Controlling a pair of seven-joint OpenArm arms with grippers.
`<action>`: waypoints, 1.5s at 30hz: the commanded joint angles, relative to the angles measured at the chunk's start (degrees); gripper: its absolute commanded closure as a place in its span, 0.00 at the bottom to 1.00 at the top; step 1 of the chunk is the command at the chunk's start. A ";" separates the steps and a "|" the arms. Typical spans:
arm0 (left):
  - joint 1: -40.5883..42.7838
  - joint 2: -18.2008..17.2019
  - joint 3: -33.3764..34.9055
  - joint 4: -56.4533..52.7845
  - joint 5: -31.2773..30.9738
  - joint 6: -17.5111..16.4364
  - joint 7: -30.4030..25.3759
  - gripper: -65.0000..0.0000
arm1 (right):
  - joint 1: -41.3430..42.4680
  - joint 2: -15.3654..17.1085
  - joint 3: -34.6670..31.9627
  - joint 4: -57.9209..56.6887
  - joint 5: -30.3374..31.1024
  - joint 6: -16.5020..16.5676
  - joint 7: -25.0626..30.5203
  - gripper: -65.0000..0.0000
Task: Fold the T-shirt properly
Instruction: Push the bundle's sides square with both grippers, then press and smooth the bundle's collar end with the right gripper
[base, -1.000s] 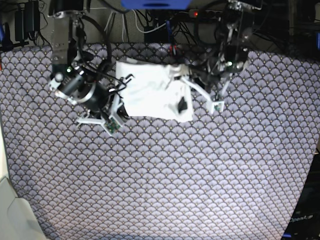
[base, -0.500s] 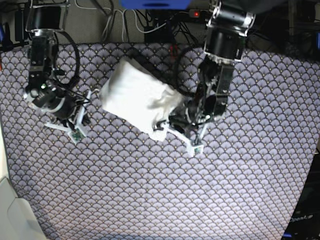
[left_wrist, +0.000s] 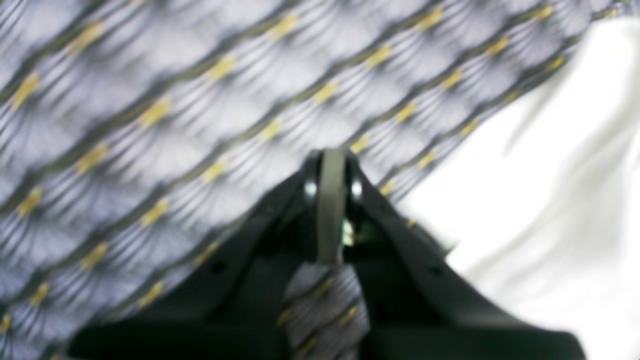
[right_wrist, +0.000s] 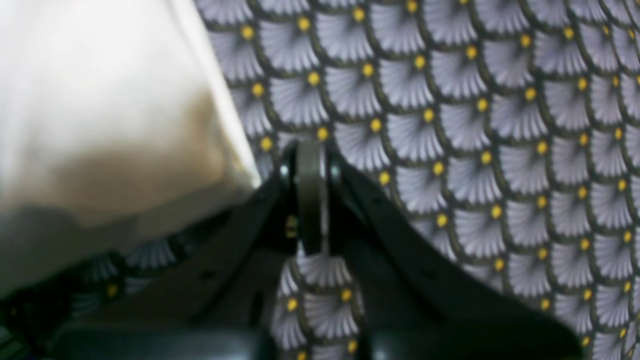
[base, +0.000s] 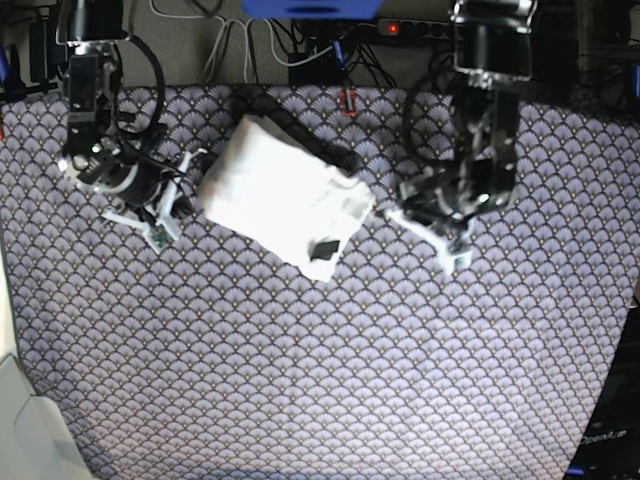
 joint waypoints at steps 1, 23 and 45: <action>0.16 -0.43 -1.02 2.89 0.09 0.05 -0.19 1.00 | 0.80 0.69 0.32 0.91 0.76 -0.03 1.09 1.00; -3.88 11.79 3.56 -13.20 -0.09 0.05 -10.03 1.00 | -7.82 -0.98 -3.98 8.21 0.85 -0.03 1.00 1.00; -11.09 8.45 -1.89 -6.08 -0.18 0.05 -11.53 1.00 | -16.52 -1.06 5.78 23.15 1.12 -0.03 0.30 1.00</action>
